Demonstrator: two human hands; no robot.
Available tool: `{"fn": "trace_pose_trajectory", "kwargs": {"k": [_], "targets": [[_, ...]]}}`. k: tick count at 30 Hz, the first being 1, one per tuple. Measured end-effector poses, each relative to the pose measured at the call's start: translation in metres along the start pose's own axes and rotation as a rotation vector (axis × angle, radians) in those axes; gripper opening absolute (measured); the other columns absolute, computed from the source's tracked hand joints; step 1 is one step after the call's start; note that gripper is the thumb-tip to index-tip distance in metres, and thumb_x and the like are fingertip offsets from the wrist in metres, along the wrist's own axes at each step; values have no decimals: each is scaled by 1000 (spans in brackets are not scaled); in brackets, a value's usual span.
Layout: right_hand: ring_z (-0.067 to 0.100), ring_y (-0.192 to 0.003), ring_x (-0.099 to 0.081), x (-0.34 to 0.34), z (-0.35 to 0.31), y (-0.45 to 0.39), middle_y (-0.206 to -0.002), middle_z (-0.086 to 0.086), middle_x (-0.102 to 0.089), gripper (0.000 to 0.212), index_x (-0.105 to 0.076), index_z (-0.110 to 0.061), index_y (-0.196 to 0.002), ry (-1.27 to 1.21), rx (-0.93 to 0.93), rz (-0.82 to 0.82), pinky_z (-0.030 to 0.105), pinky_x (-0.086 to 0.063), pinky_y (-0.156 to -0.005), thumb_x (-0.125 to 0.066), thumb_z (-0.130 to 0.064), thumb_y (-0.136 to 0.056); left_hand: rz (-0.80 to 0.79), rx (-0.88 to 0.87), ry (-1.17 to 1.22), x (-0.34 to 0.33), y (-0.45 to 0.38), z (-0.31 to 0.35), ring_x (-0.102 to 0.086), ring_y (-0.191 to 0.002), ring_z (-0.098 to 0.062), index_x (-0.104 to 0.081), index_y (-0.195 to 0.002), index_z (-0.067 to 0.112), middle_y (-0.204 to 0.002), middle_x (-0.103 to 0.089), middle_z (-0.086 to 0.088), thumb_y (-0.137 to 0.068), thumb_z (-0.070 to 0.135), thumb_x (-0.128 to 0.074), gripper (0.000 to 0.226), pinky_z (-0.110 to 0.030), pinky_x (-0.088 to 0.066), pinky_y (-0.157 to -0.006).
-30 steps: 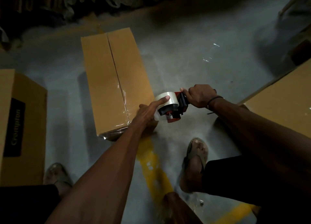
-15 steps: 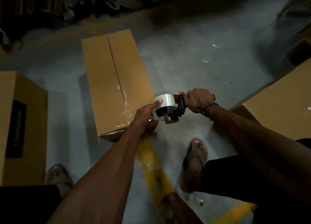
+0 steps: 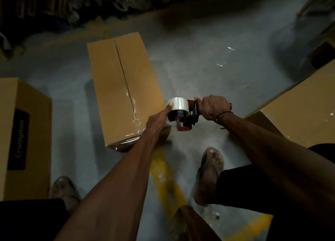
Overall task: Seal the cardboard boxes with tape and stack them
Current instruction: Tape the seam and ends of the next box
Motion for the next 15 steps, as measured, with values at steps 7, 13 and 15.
{"fn": "trace_pose_trajectory", "kwargs": {"k": [7,13,15], "targets": [[29,-69,-51,-24,21,10,-79,9,-55,64,-59,-14,-83,-115,-170,-35,35,-38,-67,-16,-56,-107,19,-24,-143,4,-3,-4,-57,-120,-33,-70,-120,22,-136,-63,-9,-44,109,-47,117,-43,-44,-105],[32,-72,-54,-52,39,17,-91,16,-69,70,-64,-10,-82,-31,-265,-69,34,-37,-67,-16,-55,-107,29,-99,-212,9,-13,-8,-56,-131,-27,-65,-138,28,-145,-61,-2,-85,68,-59,66,-38,-41,-114],[32,-73,-56,-68,35,20,-92,16,-70,71,-62,-10,-82,-52,-289,-107,33,-39,-67,-16,-58,-106,36,-190,-347,10,-20,-11,-51,-137,-25,-61,-142,33,-152,-54,1,-98,42,-60,46,-38,-36,-118]]}}
Point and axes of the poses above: each hand's wrist, its own y-axis away from the middle knuckle, its own x-axis out of the back of the hand, z = x × y, the point moved 3 cm from there along -y, towards the middle knuckle
